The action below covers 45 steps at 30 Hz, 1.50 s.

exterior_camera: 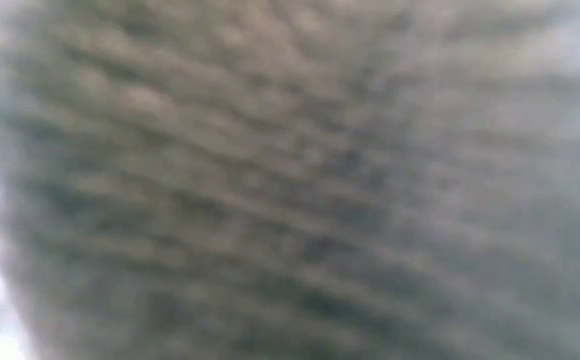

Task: Sort microfiber towel by color & place in baskets
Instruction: Put the yellow microfiber cloth into the left black wire basket, then put the blue microfiber cloth into the right black wire basket

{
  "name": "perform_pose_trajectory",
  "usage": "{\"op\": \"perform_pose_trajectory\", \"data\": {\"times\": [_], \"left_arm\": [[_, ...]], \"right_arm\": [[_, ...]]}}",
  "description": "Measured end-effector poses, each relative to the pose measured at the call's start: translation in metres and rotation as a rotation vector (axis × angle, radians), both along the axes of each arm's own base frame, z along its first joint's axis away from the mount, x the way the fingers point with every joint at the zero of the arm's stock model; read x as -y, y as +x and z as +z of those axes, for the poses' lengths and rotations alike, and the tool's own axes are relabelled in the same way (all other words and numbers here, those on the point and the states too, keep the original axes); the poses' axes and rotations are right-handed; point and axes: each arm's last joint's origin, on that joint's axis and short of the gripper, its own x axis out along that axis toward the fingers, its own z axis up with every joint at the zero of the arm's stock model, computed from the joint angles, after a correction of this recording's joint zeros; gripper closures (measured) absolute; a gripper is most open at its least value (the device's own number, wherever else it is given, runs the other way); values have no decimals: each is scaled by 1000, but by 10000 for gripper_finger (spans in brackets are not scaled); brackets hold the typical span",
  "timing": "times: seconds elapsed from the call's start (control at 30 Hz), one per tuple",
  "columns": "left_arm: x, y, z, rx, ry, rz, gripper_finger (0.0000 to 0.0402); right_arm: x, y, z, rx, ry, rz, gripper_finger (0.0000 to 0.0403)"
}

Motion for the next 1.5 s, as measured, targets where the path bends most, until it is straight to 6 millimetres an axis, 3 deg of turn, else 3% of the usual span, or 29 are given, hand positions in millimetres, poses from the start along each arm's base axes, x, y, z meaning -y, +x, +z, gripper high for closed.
{"op": "perform_pose_trajectory", "data": {"times": [0.2, 0.53, 0.73, 0.97, 1.13, 1.5], "left_arm": [[5, 0, 12, 76, 26, 21, 251], [51, -14, 93, 378, 128, -185, 251], [88, -15, 124, 507, 133, -382, 251], [131, -10, 129, 566, 84, -590, 251], [153, -11, 126, 592, 99, -634, 251], [160, -12, 129, 611, 156, -640, 250]], "right_arm": [[0, 0, 0, 4, 2, -11, 277], [2, 3, 1, 47, -10, -36, 277], [5, 10, 4, 127, -46, -35, 277], [7, 17, 8, 213, -59, -41, 277], [8, 18, 8, 227, -66, -37, 277], [8, 19, 8, 228, -69, -32, 277]]}}
